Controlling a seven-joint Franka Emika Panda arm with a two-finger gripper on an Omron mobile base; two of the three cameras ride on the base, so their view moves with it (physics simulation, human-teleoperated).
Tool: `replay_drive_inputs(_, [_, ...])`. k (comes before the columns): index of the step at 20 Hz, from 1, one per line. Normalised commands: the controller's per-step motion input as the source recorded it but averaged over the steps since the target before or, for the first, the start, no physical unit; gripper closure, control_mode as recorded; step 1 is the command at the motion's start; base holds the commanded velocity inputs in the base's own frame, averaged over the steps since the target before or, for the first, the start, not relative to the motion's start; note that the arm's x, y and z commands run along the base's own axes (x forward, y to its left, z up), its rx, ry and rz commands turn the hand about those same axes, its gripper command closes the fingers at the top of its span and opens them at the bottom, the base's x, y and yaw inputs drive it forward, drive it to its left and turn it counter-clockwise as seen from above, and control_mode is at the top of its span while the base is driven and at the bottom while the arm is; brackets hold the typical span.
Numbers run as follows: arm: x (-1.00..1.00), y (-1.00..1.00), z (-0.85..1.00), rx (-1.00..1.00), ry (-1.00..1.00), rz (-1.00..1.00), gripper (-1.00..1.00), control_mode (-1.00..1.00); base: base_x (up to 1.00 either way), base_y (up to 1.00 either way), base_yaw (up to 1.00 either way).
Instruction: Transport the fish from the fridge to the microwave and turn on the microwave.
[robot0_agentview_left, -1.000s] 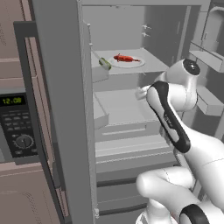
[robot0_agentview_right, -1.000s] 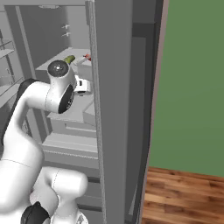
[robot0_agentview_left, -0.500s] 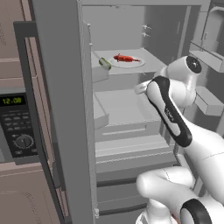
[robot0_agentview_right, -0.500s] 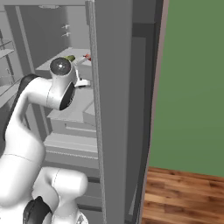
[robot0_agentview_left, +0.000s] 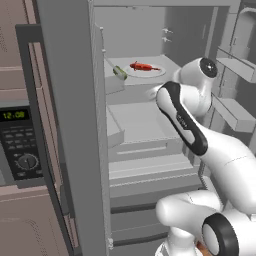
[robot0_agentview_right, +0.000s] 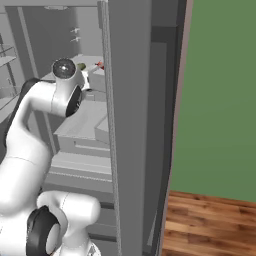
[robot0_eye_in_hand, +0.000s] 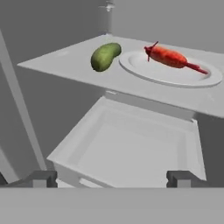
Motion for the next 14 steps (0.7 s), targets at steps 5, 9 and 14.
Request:
replay_drive_inputs(5, [0.29,0.03,0.20,-0.04,0.00,0.00,-1.00,-1.00,0.00,0.00,0.00])
replay_drive_inputs(9, [0.30,0.05,0.22,-0.09,0.00,0.00,-1.00,-1.00,0.00,0.00,0.00])
replay_drive_inputs(14, [0.32,0.01,0.25,-0.06,0.00,0.00,-1.00,-1.00,0.00,0.00,0.00])
